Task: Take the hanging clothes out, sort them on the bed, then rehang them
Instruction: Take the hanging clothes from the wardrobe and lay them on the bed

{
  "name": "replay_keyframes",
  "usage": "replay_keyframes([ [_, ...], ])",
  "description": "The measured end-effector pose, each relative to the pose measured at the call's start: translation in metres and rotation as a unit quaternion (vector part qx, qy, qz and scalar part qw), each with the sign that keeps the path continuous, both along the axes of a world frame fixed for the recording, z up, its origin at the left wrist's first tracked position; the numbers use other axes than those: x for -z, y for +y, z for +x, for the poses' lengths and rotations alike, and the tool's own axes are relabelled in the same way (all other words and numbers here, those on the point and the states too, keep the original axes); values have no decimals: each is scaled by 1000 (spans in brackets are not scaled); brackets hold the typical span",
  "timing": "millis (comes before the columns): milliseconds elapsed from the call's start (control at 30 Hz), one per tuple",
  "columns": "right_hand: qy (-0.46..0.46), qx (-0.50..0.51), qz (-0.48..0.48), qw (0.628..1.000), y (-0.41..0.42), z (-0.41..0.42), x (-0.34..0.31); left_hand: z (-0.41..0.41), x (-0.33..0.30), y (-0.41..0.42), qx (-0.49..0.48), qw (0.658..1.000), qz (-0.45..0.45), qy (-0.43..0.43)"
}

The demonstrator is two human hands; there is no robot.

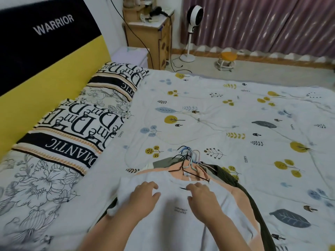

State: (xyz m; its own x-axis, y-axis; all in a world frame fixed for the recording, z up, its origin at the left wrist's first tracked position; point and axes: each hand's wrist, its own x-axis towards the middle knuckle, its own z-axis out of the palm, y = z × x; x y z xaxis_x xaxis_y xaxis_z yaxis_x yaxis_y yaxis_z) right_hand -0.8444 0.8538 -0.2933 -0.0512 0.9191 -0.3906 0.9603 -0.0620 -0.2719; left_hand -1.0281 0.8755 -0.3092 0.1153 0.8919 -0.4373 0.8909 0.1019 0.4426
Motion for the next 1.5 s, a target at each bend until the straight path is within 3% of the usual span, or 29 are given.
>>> replay_keyframes([
  [467,15,-90,132,987,-137,-107,-134,-108,-123,-163,-53,991,114,-56],
  [800,-15,-269,147,952,-182,-171,-195,-192,-200,-265,-130,976,169,38],
  [1200,-12,-522,145,840,-261,-235,-241,-196,-246,-432,-328,916,172,152],
  [1500,19,-677,128,725,-377,-290,-258,-190,-264,-597,-512,828,134,187],
])
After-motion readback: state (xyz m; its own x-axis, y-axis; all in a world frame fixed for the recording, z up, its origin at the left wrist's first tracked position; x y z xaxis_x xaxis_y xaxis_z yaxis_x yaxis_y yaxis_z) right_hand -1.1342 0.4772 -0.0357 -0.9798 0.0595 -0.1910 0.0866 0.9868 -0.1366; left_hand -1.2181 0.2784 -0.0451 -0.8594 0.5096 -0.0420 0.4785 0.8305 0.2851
